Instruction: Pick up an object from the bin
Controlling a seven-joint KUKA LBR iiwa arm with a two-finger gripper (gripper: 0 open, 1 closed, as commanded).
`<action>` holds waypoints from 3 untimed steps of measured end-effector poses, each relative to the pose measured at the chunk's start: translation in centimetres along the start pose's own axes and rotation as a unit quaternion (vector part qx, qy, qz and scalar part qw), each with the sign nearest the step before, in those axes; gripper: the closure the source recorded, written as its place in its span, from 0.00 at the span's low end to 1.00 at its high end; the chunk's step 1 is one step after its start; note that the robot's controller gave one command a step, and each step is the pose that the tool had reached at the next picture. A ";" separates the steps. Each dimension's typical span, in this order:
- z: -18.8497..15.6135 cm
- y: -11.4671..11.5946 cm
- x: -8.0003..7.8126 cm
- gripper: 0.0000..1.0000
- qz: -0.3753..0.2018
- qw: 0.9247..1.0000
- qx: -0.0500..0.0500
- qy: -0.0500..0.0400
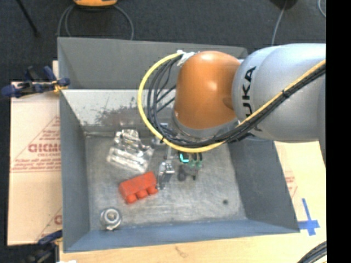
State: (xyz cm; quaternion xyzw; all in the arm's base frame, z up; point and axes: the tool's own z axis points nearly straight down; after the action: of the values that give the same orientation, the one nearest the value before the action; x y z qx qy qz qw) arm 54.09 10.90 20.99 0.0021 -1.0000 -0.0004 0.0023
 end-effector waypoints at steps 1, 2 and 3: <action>13.0 2.2 1.4 0.00 -0.037 0.999 0.001 0.000; 12.6 2.3 1.1 1.00 -0.035 0.999 -0.001 -0.003; -2.5 4.3 0.7 1.00 -0.023 1.000 -0.002 -0.008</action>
Offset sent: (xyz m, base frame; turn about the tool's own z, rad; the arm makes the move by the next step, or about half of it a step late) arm -0.0126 0.0228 -0.1259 -0.0749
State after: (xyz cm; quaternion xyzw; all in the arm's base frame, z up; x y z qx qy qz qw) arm 53.34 15.16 23.50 0.0250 -0.9997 -0.0020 -0.0056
